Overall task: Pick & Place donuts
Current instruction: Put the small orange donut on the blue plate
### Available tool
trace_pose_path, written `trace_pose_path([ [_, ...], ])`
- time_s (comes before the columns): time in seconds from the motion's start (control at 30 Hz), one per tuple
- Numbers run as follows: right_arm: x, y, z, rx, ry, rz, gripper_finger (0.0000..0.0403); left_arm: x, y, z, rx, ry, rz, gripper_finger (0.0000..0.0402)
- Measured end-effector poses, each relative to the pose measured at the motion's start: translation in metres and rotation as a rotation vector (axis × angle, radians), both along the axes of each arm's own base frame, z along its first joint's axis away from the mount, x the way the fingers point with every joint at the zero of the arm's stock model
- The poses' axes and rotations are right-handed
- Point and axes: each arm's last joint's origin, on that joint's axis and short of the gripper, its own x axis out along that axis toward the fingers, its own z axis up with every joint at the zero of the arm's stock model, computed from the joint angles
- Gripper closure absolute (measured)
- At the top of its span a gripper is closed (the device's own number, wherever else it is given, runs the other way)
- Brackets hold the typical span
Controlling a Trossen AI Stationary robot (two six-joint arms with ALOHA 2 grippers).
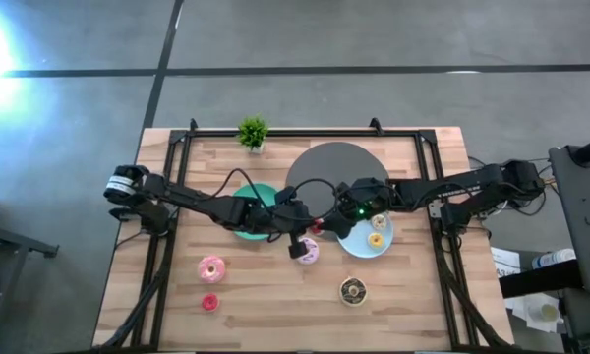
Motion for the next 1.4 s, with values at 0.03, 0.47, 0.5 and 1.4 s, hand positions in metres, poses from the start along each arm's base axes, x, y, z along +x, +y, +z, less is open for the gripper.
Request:
trace_pose_path([
  [0.03,0.000,0.000,0.000,0.003,0.004,0.004,0.0270,0.000,0.000,0.000,-0.001,0.000,0.001,0.0400],
  [0.47,-0.009,0.000,-0.007,-0.019,0.120,0.024,0.0388,-0.005,-0.004,0.001,-0.114,-0.005,0.061,0.0291],
  [0.5,-0.014,0.000,-0.009,-0.031,0.164,0.032,0.0388,-0.009,-0.006,0.002,-0.113,0.015,0.060,0.0284],
  [1.4,-0.046,0.002,-0.084,-0.026,0.668,0.220,0.0389,-0.028,-0.032,-0.008,-0.190,0.155,0.065,0.0261],
])
